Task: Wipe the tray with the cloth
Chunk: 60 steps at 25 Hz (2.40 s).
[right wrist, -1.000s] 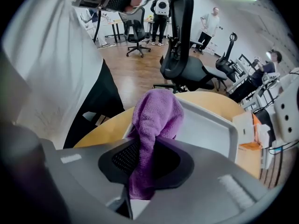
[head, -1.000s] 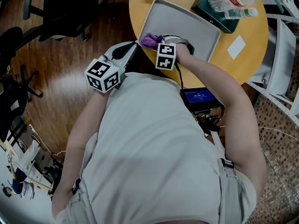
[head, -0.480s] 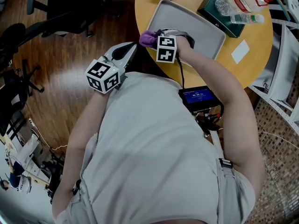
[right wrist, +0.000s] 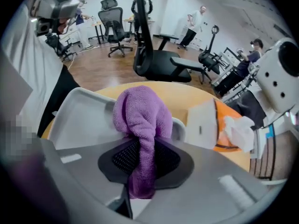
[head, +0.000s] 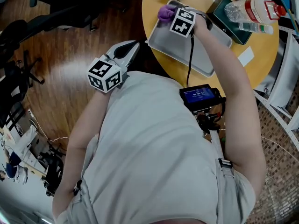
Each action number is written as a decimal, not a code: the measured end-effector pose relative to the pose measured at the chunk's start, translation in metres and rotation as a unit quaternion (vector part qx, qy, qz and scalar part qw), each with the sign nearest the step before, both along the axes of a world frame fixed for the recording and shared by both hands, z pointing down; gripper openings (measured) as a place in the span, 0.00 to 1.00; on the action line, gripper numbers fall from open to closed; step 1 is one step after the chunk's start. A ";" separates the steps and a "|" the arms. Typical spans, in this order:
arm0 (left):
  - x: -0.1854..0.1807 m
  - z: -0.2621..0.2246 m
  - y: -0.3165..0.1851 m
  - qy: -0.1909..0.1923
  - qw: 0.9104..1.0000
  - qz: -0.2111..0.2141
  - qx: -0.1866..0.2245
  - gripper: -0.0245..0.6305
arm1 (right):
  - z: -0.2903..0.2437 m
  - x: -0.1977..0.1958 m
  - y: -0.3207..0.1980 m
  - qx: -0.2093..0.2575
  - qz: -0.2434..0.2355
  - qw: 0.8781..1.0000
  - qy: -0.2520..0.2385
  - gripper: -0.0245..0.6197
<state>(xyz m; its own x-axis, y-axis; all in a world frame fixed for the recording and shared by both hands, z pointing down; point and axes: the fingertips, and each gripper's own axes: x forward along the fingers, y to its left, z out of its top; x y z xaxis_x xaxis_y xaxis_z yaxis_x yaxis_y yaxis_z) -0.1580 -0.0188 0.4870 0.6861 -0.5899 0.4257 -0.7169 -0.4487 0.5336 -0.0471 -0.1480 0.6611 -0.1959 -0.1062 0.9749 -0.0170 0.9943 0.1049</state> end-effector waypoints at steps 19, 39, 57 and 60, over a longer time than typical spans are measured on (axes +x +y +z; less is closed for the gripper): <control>0.040 -0.014 -0.001 -0.003 0.997 0.077 0.016 0.04 | -0.006 0.172 0.018 0.019 0.193 0.981 0.013 0.15; 0.102 -0.027 0.010 0.000 0.989 0.147 0.032 0.04 | -0.003 0.261 0.108 0.064 0.213 0.974 0.052 0.15; 0.056 -0.019 0.019 -0.005 0.996 0.084 0.026 0.04 | 0.002 0.135 0.078 0.075 0.035 0.996 0.023 0.15; 0.044 -0.017 0.020 -0.007 0.997 0.069 0.026 0.04 | 0.002 0.104 0.067 0.083 0.007 0.996 0.020 0.15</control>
